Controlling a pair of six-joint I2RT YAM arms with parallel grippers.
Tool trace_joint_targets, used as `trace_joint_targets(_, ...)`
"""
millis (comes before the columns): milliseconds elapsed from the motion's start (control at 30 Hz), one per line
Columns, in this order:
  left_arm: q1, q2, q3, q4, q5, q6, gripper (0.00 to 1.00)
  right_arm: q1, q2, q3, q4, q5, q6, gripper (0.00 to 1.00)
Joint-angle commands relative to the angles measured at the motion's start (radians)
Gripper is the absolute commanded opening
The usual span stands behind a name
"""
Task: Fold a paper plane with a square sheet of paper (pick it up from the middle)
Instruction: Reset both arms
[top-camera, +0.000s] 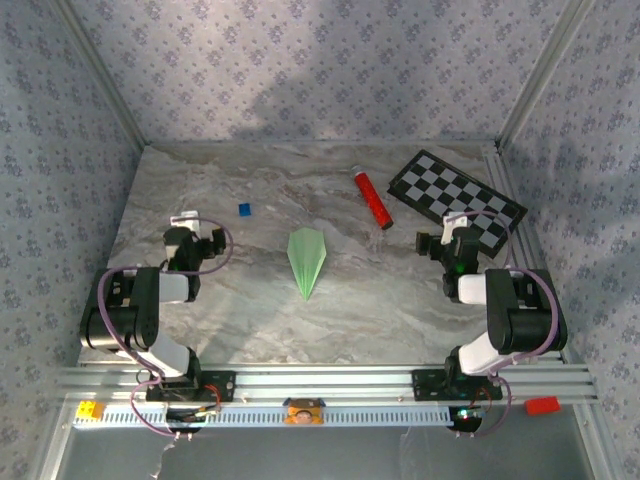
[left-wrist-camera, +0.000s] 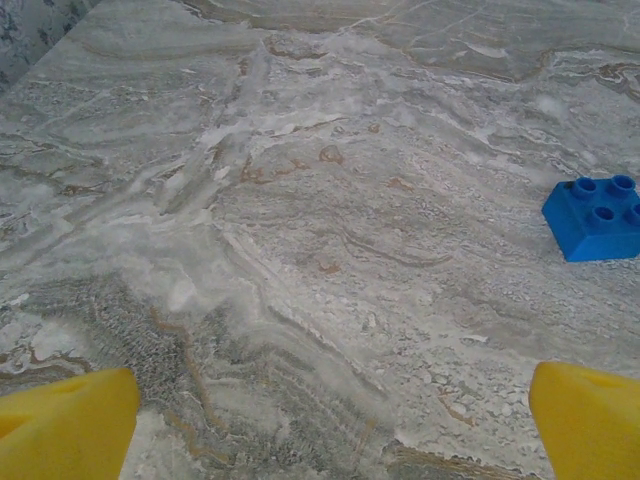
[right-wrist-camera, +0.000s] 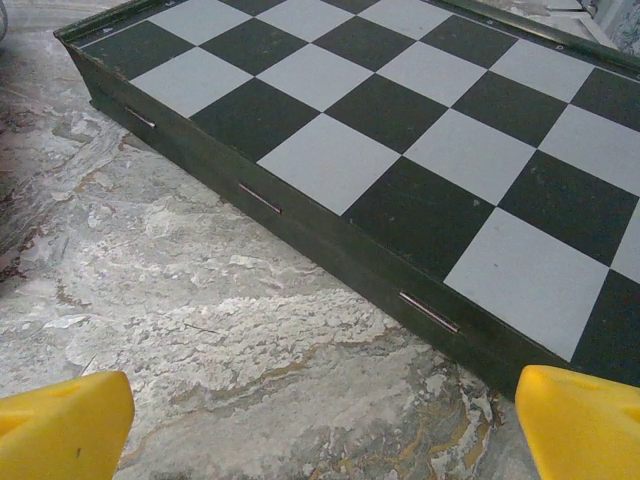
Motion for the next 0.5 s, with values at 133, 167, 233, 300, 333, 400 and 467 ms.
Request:
trace_joint_targets(133,0.008,-0.007,0.018,0.024,0.022,0.014,1.0,-0.002,-0.003,0.016,0.02,0.02,0.015,1.0)
trace_joint_targets(167,0.007,-0.007,0.018,0.024,0.022,0.014,1.0,0.001,-0.003,0.014,0.02,0.023,0.012,1.0)
trace_joint_targets(233,0.008,-0.007,0.018,0.024,0.022,0.014,1.0,0.0,-0.004,0.016,0.019,0.021,0.012,1.0)
trace_joint_targets(300,0.006,-0.007,0.018,0.024,0.023,0.014,1.0,-0.001,-0.004,0.017,0.018,0.021,0.012,1.0)
trace_joint_targets(333,0.007,-0.007,0.018,0.024,0.022,0.014,1.0,0.001,-0.003,0.016,0.018,0.019,0.012,1.0)
trace_joint_targets(400,0.007,-0.007,0.018,0.024,0.022,0.014,1.0,0.001,-0.003,0.016,0.018,0.02,0.012,1.0)
trace_joint_targets(467,0.006,-0.007,0.018,0.024,0.022,0.014,1.0,-0.001,-0.003,0.016,0.018,0.02,0.012,1.0)
